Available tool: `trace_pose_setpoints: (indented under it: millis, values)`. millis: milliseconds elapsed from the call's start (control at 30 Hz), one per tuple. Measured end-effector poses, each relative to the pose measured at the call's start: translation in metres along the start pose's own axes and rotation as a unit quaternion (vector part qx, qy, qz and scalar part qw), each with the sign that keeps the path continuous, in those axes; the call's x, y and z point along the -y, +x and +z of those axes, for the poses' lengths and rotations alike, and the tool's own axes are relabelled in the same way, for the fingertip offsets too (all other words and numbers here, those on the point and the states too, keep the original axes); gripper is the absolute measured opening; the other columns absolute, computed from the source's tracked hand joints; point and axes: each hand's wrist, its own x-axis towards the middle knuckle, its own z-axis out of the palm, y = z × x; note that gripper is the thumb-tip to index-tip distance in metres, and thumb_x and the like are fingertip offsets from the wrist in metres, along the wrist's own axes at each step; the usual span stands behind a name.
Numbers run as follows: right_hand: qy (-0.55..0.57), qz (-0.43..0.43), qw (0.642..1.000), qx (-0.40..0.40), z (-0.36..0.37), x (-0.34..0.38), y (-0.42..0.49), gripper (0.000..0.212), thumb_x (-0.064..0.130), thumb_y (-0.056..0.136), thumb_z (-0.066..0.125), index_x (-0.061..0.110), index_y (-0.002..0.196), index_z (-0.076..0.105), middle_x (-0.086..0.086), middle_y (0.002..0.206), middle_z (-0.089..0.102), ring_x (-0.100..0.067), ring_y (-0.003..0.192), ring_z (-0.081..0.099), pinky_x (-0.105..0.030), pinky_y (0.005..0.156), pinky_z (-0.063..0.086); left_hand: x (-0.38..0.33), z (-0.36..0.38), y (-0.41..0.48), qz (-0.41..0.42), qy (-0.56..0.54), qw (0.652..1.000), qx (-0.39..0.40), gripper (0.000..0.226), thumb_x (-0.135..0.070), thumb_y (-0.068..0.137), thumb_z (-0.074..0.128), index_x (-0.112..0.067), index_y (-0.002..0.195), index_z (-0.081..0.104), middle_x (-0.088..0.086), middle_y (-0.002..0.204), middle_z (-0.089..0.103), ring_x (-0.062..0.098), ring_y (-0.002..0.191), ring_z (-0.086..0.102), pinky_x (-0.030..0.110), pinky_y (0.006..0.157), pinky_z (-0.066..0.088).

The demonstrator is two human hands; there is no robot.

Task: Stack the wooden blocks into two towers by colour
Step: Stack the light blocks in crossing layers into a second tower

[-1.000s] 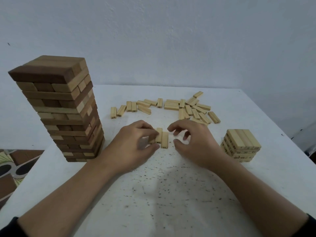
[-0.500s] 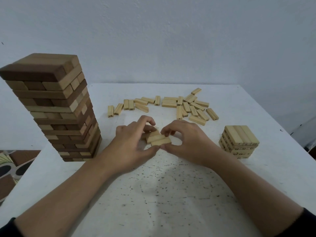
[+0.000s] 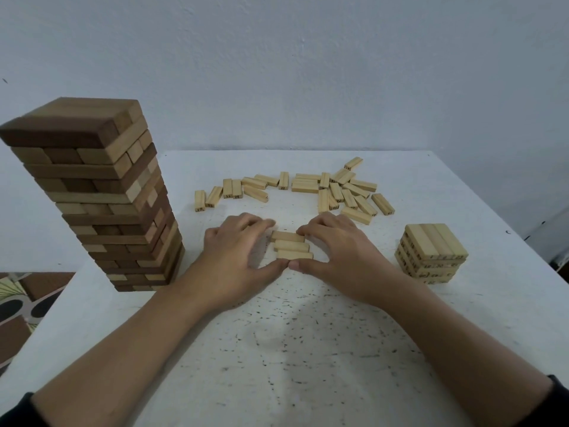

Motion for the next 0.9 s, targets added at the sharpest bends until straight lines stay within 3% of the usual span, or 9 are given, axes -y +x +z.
trace_pose_setpoints:
  millis: [100,167,267,333,400,533,900]
  values:
    - [-0.016,0.020,1.000,0.015,-0.002,0.002,0.002,0.066,0.063,0.093,0.055,0.026,0.146,0.047,0.012,0.133,0.046,-0.013,0.128,0.036,-0.042,0.110,0.034,0.003,0.003,0.002,-0.015,0.045,0.999,-0.015,0.076,-0.076,0.090,0.041,-0.029,0.150,0.045,-0.017,0.138,0.039,0.001,0.129,0.024,0.037,0.110,0.020]
    - [-0.054,0.037,0.997,0.033,-0.006,0.004,0.000,0.077,0.069,0.093,0.047,0.023,0.154,0.035,0.007,0.149,0.039,-0.017,0.142,0.027,-0.045,0.117,0.027,0.003,0.004,0.002,-0.033,0.089,0.995,0.005,0.082,-0.077,0.090,0.029,-0.026,0.153,0.040,-0.012,0.149,0.033,0.009,0.142,0.018,0.044,0.115,0.018]
    - [-0.159,0.045,0.981,0.102,-0.009,0.004,-0.011,0.086,0.073,0.096,0.021,0.016,0.161,0.014,0.000,0.169,0.007,-0.018,0.156,0.000,-0.048,0.124,0.012,0.002,0.008,0.000,-0.041,0.151,0.985,0.066,0.077,-0.069,0.099,0.014,-0.023,0.160,0.020,-0.006,0.167,0.010,0.014,0.153,0.000,0.047,0.120,0.010]
    - [-0.187,0.047,0.969,0.155,-0.007,0.003,-0.018,0.083,0.067,0.099,0.008,0.013,0.161,-0.007,-0.002,0.169,-0.016,-0.017,0.155,-0.016,-0.046,0.127,0.002,0.002,0.010,0.000,-0.034,0.173,0.980,0.089,0.078,-0.066,0.098,0.005,-0.022,0.163,0.006,-0.003,0.171,-0.004,0.012,0.156,-0.010,0.047,0.121,0.007]
    - [-0.191,0.045,0.965,0.172,-0.004,0.004,-0.021,0.075,0.058,0.103,0.003,0.012,0.159,-0.016,-0.004,0.166,-0.025,-0.018,0.153,-0.022,-0.044,0.127,-0.003,0.002,0.012,0.000,-0.032,0.187,0.977,0.101,0.075,-0.062,0.099,-0.001,-0.022,0.163,-0.004,-0.003,0.171,-0.012,0.012,0.156,-0.015,0.046,0.122,0.006]
    - [-0.194,0.032,0.968,0.154,0.007,0.009,-0.015,0.066,0.046,0.107,0.002,0.007,0.158,-0.015,-0.008,0.166,-0.025,-0.018,0.153,-0.023,-0.042,0.127,-0.005,-0.002,0.019,0.000,-0.020,0.205,0.973,0.103,0.075,-0.057,0.097,-0.012,-0.021,0.162,-0.009,-0.006,0.170,-0.016,0.012,0.155,-0.018,0.047,0.123,0.005]
    - [-0.161,0.032,0.978,0.128,0.008,0.004,-0.008,0.060,0.041,0.110,0.009,0.013,0.161,-0.002,0.000,0.169,-0.012,-0.012,0.156,-0.009,-0.036,0.128,0.002,-0.006,0.020,-0.002,-0.033,0.195,0.977,0.080,0.065,-0.051,0.106,0.005,-0.021,0.164,0.003,-0.007,0.171,-0.003,0.010,0.157,-0.007,0.047,0.125,0.007]
